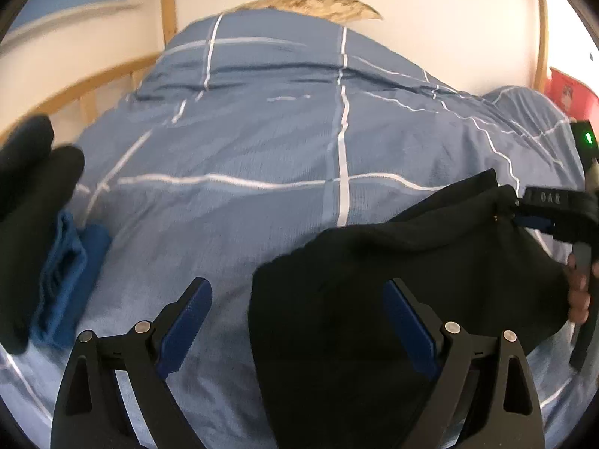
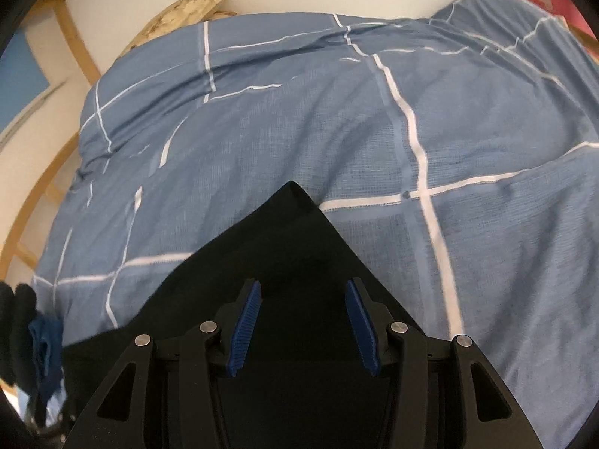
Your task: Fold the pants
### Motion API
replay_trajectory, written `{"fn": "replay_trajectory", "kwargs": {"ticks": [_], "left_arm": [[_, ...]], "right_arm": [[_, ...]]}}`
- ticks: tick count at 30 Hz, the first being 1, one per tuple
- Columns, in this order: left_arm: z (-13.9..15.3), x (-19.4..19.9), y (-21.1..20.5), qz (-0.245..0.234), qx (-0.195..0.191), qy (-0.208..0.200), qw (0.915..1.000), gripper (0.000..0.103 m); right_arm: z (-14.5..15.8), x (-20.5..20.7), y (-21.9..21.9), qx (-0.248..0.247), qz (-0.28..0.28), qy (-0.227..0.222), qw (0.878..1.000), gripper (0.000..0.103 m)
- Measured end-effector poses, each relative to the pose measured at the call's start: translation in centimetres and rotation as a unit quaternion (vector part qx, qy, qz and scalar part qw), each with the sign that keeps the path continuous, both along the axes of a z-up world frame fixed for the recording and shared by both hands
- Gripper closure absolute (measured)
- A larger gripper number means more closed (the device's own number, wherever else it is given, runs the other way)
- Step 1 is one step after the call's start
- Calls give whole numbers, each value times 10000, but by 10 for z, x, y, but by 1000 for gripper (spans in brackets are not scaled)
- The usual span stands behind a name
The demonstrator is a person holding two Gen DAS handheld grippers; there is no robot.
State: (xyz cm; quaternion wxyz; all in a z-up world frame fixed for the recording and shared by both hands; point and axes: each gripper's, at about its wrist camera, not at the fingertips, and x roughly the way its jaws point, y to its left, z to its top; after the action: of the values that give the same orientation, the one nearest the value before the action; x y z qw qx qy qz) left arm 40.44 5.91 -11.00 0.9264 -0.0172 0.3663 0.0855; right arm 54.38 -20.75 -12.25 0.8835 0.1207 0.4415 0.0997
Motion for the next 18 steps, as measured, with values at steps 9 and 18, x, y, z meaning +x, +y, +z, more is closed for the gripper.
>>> {"fn": "replay_trajectory", "kwargs": {"ticks": [9, 18], "left_arm": [[-6, 10, 14, -30, -173, -64, 9998, 9], [-10, 11, 20, 140, -150, -4, 9998, 9]], "right_arm": [[10, 25, 20, 26, -22, -195, 9998, 68], [8, 63, 50, -289, 11, -230, 9993, 68]]}}
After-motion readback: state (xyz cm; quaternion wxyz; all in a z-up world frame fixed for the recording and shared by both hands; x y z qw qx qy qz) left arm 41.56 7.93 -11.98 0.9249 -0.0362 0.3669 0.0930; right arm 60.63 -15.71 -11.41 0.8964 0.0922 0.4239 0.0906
